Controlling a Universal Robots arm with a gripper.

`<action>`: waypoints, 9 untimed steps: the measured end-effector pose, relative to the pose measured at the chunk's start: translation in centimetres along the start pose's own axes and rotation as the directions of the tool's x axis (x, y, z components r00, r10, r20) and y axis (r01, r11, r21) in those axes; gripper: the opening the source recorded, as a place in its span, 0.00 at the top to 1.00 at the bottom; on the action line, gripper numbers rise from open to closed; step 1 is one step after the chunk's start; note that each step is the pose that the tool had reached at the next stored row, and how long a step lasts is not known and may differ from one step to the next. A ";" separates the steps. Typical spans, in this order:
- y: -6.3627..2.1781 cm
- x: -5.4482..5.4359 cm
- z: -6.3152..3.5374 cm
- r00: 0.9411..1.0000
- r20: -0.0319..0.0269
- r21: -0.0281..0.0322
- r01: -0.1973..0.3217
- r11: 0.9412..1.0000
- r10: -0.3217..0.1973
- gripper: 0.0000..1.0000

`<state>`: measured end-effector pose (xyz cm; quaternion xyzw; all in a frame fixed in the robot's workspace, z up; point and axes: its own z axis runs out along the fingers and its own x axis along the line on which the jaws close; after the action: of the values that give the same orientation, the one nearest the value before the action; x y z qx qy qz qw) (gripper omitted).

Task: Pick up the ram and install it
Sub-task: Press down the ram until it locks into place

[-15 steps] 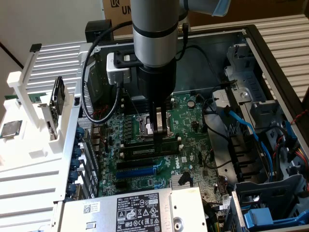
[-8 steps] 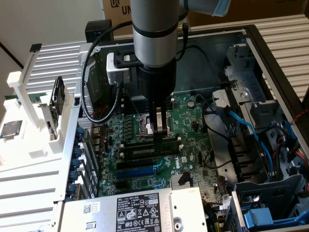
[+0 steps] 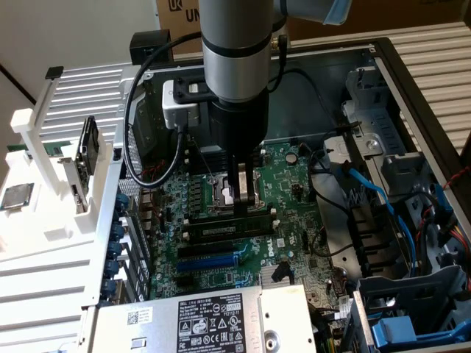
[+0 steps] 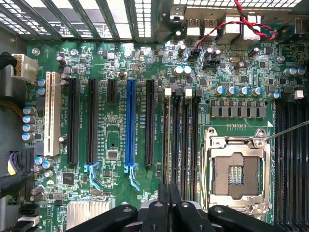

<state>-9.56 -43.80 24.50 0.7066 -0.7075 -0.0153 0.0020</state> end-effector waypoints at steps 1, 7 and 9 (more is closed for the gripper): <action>0.00 0.0 0.00 1.000 0.000 0.000 0.000 1.000 0.000 0.88; 0.00 0.0 0.00 1.000 0.000 0.000 0.000 1.000 0.000 0.90; 0.03 0.0 0.00 1.000 0.000 0.000 0.000 1.000 0.000 0.90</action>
<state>-9.59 -43.79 24.50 0.7066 -0.7075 -0.0153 0.0020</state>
